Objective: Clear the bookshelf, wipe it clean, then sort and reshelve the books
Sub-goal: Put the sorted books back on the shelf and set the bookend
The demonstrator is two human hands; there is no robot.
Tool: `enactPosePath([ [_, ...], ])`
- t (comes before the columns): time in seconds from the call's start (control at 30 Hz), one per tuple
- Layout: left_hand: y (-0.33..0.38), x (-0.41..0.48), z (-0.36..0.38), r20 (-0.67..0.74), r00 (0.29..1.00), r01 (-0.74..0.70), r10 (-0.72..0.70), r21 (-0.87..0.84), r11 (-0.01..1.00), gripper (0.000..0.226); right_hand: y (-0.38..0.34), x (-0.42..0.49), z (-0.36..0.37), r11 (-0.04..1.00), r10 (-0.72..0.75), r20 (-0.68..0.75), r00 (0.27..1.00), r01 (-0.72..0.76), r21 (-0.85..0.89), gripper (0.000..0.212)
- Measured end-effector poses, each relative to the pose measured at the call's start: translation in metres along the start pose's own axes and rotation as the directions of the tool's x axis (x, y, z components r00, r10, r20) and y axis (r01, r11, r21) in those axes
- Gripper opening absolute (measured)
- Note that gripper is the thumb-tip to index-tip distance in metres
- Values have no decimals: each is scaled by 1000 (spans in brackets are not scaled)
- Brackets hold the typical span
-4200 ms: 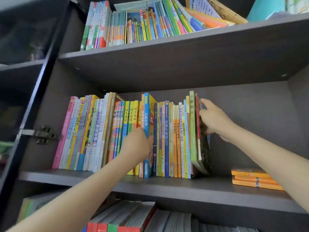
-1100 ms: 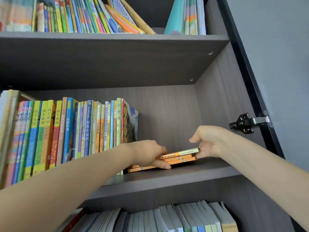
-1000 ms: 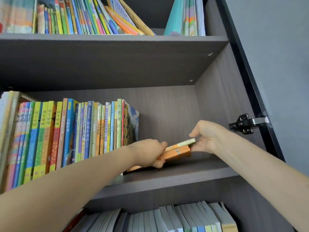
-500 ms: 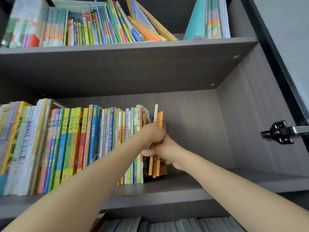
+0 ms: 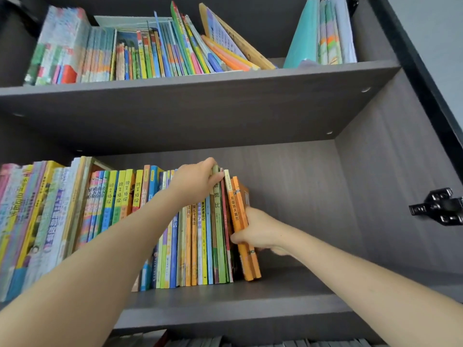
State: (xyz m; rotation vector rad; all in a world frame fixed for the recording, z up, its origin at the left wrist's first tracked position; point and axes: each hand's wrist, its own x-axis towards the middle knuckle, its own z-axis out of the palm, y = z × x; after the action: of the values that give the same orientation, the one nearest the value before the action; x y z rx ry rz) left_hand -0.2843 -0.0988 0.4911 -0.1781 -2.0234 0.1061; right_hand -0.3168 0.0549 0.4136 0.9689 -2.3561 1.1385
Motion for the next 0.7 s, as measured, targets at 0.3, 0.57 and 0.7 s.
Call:
enactPosePath([
  [0.3,1,-3,8,-163,985,41,-49,-50,998,25,7,-5,0,900,-51,-6,999,43,-433,52],
  [0.57,1,-20,-1,-241,969,36,-52,-70,997,41,16,1,-9,999,-3,45,999,1,39,89],
  [0.7,-2,-25,-16,-271,962,36,-44,-35,999,41,13,-2,-11,998,-26,34,999,24,57,88],
])
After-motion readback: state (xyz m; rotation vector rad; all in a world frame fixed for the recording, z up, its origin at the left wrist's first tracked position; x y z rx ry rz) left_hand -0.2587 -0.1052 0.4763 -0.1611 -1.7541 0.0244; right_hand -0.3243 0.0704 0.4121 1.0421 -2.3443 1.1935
